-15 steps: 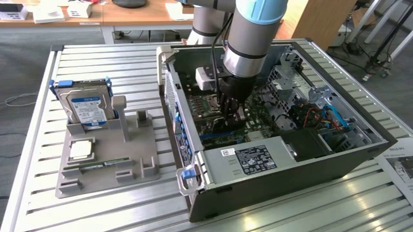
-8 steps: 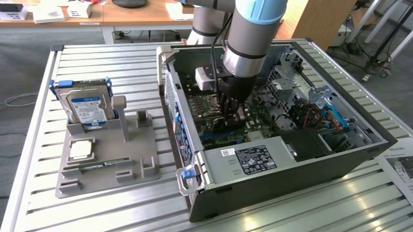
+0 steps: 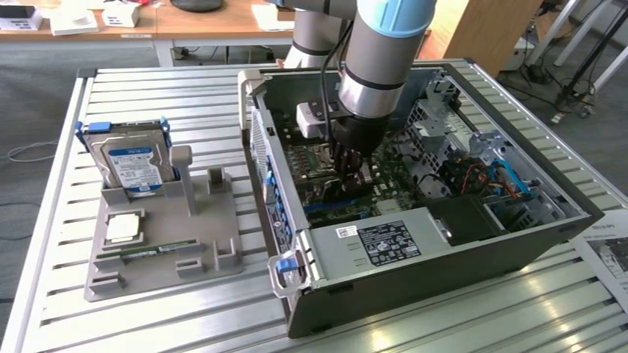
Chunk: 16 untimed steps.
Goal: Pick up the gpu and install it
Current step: 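Insert the gpu into the slot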
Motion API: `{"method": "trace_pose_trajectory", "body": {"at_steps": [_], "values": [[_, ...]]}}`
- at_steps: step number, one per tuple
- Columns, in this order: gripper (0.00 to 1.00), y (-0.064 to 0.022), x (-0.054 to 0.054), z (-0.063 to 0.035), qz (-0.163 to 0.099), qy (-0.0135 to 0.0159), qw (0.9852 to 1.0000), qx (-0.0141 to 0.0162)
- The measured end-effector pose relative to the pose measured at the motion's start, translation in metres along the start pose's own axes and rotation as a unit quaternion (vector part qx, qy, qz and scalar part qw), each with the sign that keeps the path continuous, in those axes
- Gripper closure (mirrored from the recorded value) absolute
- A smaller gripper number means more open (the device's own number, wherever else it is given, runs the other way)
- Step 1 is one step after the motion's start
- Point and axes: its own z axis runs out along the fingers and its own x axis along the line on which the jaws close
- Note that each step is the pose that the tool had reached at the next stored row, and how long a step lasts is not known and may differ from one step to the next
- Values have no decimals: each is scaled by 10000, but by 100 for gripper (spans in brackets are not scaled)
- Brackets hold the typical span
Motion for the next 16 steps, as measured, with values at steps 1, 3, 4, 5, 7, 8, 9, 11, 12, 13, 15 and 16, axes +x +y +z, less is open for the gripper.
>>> {"method": "trace_pose_trajectory", "body": {"at_steps": [1, 3, 4, 5, 7, 8, 9, 11, 12, 13, 15, 16], "values": [[73, 0, 0, 2, 0, 0, 10000, 0], [73, 0, 0, 10, 0, 1, 10000, 0], [73, 0, 1, 15, 0, 2, 10000, -1], [73, 0, 0, 22, 0, 0, 10000, 0], [73, -1, 0, 31, 0, -2, 10000, 2], [73, -1, 0, 30, 0, -2, 10000, 1], [73, 0, 0, 30, 0, -1, 10000, 1], [73, 2, 0, 29, 0, -1, 10000, 1], [73, 5, 0, 29, 0, -1, 10000, 2], [73, 7, 0, 29, -2, -1, 10000, 2], [73, 31, 1, 28, -4, 0, 10000, 19], [73, 37, 0, 28, -4, 0, 10000, 26]]}}
